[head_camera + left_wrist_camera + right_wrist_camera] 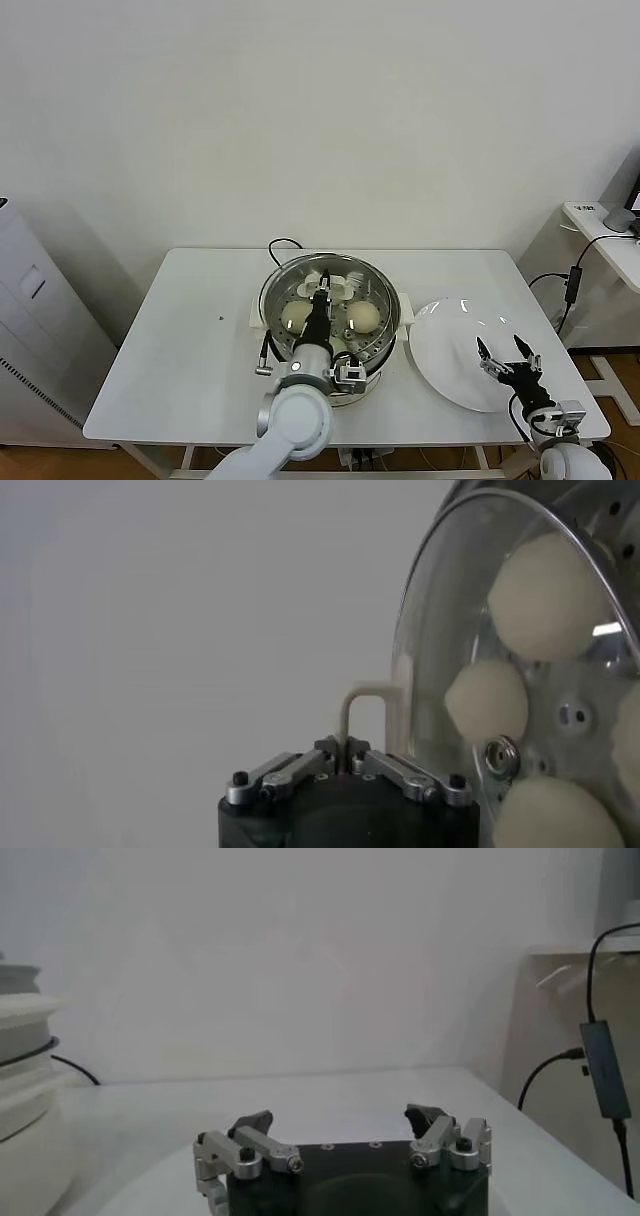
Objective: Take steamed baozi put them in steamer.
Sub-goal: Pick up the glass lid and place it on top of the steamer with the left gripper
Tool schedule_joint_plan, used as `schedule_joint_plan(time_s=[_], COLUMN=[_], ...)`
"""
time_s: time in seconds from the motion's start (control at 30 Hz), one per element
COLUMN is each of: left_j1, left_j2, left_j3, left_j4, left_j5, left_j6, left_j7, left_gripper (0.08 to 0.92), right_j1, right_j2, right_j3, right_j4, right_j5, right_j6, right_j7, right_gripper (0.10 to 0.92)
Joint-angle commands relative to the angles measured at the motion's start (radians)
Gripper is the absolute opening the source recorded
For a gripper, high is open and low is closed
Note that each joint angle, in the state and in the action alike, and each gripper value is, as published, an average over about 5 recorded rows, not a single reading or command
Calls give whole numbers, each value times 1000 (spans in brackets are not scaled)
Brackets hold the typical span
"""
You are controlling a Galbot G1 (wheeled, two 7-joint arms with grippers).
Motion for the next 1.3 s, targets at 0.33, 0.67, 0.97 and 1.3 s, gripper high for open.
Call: schedule_joint_plan(time_s=[0.33, 0.67, 0.97, 1.3], left_j1=[1, 10, 32, 83], left_j2=[-36, -44, -24, 70], left_j3=[12, 10, 6, -80], left_j4=[30, 44, 28, -252], left_j5=[3, 9, -21, -547], left_j6=[1, -3, -3, -95], left_j7=[-13, -26, -47, 39], left_gripper=[106, 106, 106, 318], right_j1=[-3, -6, -12, -10], right_j2=[4, 11, 11, 13], right_j3=[6, 9, 22, 24], right_j4=[-12, -16, -16, -18], right_j5=[-2, -2, 1, 2], right_j6=[4, 5, 7, 8], right_j7=[-6, -11, -15, -19], right_gripper=[823, 823, 823, 823])
